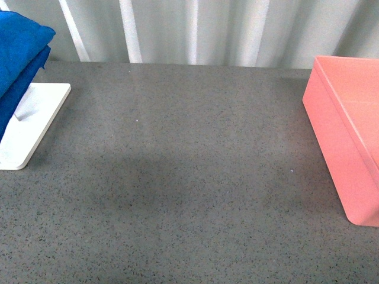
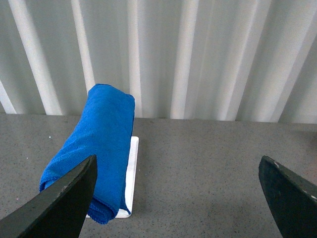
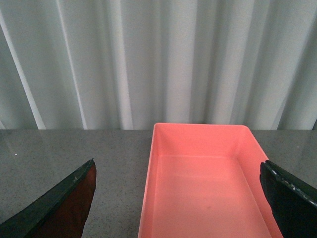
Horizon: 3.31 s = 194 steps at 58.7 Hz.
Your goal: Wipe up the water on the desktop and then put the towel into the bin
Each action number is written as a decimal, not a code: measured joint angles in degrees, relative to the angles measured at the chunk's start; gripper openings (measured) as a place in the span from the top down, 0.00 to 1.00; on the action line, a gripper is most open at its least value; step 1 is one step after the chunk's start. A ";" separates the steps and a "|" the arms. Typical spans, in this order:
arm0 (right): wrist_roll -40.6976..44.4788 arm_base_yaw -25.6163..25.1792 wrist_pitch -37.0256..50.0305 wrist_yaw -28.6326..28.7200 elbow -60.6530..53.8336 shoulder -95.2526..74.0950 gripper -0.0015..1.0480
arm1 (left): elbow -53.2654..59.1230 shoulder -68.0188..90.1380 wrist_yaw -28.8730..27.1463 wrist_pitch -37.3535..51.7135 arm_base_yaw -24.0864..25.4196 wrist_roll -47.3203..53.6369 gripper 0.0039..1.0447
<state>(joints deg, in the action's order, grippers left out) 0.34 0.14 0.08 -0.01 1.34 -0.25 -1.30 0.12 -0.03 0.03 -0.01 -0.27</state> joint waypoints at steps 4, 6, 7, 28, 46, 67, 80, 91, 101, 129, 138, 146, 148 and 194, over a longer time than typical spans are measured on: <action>0.00 0.00 0.00 0.00 0.00 0.00 0.07 | 0.00 0.00 -0.02 0.00 0.00 0.00 0.06; 0.00 0.00 0.00 0.00 0.00 0.00 0.07 | 0.00 0.00 -0.02 0.00 0.00 0.00 0.06; 0.00 0.00 0.00 0.00 0.00 0.00 0.07 | 0.00 0.00 -0.02 0.00 0.00 0.00 0.06; 0.00 0.00 0.00 0.00 0.00 0.00 0.07 | 0.00 0.00 0.00 0.00 0.00 0.00 0.06; 0.00 0.00 0.00 0.00 0.00 0.00 0.07 | 0.00 0.00 -0.02 0.00 0.00 0.00 0.06; -0.04 0.00 0.00 0.02 0.00 0.04 0.07 | -24.04 36.06 -10.29 -9.44 -2.16 1.88 0.06; -0.04 0.00 0.00 0.02 0.00 0.04 0.07 | -48.09 71.97 -2.03 -2.95 -0.92 7.43 0.06; -0.04 0.00 0.00 0.00 0.00 0.04 0.07 | -66.10 92.43 0.61 -13.68 -1.77 14.21 0.06; -0.04 0.00 0.00 -0.02 0.00 0.04 0.07 | -76.48 103.12 -1.42 -20.02 -0.79 18.56 0.06; -0.04 0.00 0.00 0.00 0.00 0.04 0.07 | -96.15 121.24 -9.92 -23.76 6.71 17.22 0.06; -0.04 0.00 0.00 0.00 0.00 0.04 0.07 | -96.39 122.44 -10.95 -22.18 8.07 17.31 0.06; -0.04 0.00 0.00 0.02 0.00 0.04 0.07 | -95.45 122.92 -11.04 -21.99 8.68 17.75 0.06; -0.04 0.00 0.00 -0.02 0.00 0.04 0.07 | -94.95 122.99 -10.25 -22.05 8.83 17.68 0.06; -0.04 0.00 0.00 0.00 0.00 0.04 0.07 | -91.84 123.14 -10.97 -21.35 8.61 17.16 0.83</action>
<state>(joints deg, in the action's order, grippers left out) 0.30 0.14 0.08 -0.01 1.34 -0.21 -93.14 123.26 -11.00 -21.32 8.60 16.88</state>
